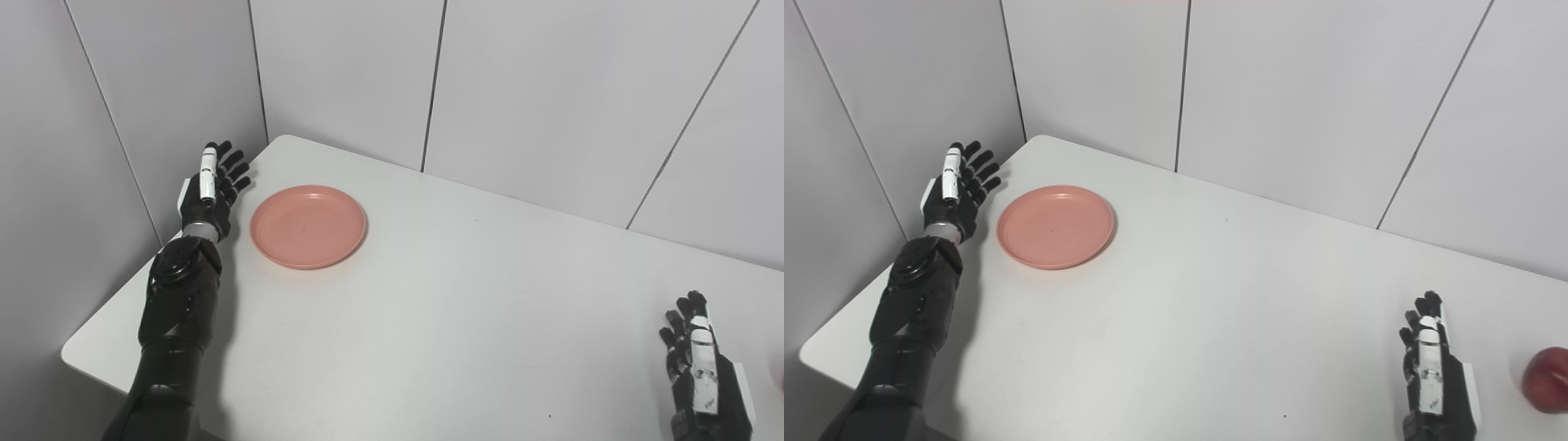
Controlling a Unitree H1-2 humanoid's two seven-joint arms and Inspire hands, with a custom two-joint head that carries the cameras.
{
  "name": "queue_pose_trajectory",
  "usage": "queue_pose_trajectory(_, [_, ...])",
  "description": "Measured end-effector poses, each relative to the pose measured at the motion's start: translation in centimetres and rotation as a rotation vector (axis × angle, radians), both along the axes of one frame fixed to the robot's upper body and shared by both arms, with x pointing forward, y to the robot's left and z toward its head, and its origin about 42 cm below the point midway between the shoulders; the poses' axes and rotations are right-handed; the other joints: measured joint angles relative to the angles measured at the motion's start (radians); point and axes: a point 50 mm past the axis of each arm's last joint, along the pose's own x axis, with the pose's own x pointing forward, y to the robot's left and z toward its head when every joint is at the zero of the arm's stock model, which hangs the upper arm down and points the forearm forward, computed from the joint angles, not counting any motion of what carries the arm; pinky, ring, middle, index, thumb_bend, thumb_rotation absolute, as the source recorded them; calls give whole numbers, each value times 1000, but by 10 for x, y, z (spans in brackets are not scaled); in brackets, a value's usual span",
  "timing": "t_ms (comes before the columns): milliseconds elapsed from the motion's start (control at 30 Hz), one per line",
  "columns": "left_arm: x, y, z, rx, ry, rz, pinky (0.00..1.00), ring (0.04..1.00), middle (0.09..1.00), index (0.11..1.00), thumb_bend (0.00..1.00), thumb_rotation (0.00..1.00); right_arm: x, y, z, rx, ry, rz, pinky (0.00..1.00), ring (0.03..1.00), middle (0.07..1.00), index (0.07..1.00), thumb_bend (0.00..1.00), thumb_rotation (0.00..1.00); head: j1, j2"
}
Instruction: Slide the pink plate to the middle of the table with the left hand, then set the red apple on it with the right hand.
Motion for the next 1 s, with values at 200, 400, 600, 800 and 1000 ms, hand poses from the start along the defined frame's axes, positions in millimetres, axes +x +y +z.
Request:
queue_pose_trajectory(200, [2,-2,-4,13,6,-16,873,874,870,854,360,1000,0,0,0,-3,0,0,1000,1000,1000,1000,92,1000,3,3])
queue_pose_trajectory(400, [0,-2,-12,11,23,-36,862,873,867,851,362,1000,0,-1,0,-3,3,0,1000,1000,1000,1000,89,1000,3,5])
queue_pose_trajectory(600, [-1,-2,-17,14,14,-43,870,877,872,855,357,1000,0,-1,-1,-3,10,1,1000,1000,1000,1000,94,1000,3,6])
queue_pose_trajectory(800, [0,-3,-18,17,11,-56,859,873,870,851,356,1000,0,-1,-1,-1,16,1,1000,1000,1000,1000,95,1000,3,6])
queue_pose_trajectory(1000, [-1,-8,-19,20,8,-65,877,875,879,859,359,1000,0,-1,1,3,12,3,1000,1000,1000,1000,95,1000,6,11])
